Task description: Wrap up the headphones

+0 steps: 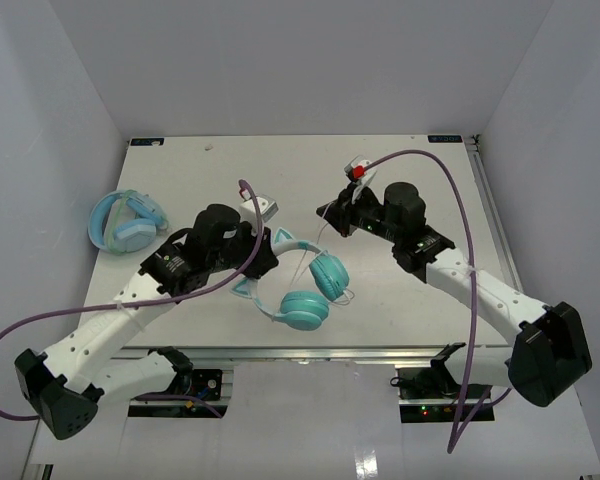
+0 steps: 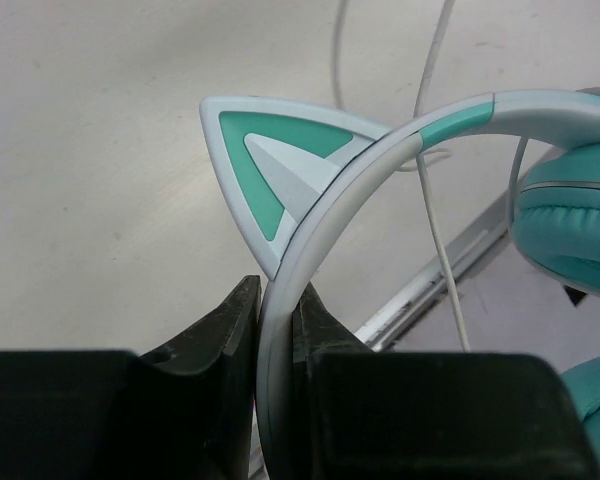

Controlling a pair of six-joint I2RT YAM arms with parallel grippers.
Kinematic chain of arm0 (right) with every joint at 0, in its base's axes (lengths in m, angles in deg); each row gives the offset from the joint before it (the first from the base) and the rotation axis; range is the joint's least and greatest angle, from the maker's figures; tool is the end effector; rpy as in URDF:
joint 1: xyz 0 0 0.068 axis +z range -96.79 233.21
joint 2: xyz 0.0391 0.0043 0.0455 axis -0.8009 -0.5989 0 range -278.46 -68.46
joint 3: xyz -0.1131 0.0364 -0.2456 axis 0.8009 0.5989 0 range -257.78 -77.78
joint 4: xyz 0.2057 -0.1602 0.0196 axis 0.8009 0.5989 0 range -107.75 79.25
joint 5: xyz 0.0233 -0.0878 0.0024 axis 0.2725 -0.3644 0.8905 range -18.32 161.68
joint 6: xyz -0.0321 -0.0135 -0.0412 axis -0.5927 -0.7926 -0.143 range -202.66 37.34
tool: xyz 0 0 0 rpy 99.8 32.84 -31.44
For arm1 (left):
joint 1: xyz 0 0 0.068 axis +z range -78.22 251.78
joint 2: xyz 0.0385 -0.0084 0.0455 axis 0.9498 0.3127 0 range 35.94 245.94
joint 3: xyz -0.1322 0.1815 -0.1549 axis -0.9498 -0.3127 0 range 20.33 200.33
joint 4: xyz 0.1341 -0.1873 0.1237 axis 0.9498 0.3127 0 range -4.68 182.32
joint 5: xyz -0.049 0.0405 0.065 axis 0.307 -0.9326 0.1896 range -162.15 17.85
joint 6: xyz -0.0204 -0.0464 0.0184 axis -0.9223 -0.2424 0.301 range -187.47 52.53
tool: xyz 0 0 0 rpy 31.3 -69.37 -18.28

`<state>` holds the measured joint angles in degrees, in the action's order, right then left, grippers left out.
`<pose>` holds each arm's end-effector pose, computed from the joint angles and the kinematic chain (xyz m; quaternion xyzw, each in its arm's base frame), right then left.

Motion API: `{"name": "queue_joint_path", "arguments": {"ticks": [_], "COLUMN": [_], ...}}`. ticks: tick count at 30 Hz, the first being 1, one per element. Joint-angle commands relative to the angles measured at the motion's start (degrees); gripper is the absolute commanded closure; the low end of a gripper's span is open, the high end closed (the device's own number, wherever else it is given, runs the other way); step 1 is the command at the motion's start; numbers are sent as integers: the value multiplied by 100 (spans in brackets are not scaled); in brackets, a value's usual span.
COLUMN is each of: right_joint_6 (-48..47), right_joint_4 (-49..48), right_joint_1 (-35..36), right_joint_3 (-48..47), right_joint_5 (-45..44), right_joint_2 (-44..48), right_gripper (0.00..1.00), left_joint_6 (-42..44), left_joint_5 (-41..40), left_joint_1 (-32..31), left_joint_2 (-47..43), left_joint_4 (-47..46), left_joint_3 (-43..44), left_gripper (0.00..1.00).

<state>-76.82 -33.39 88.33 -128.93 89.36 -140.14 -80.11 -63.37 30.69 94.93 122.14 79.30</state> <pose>0.2350 0.1785 0.3252 -0.2845 0.6780 0.3398 0.5865 0.1596 -0.1463 0.3342 0.2523 0.8560 -0.2627 0.3670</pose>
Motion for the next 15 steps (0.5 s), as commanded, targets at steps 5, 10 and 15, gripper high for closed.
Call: {"name": "queue_joint_path", "arguments": {"ticks": [5,10,15], "right_joint_6": [-483,-549,-480], "right_joint_4": [2086,2223,2174], "right_joint_1": [-66,-66,-38], "right_joint_3": [-881,-1011,-1036], "right_joint_5": [81,370,927], "right_joint_2": [56,-85,-155], "right_gripper": [92,92,92], "left_joint_6": [671,706,770], "left_joint_5": [-1959,-2959,-3763], "left_joint_1": [-94,-141,-281], "left_joint_2": [497,696,983], "left_joint_4": [-30,-131,-130], "left_joint_3": [22,106,250], "left_gripper": [100,100,100]}}
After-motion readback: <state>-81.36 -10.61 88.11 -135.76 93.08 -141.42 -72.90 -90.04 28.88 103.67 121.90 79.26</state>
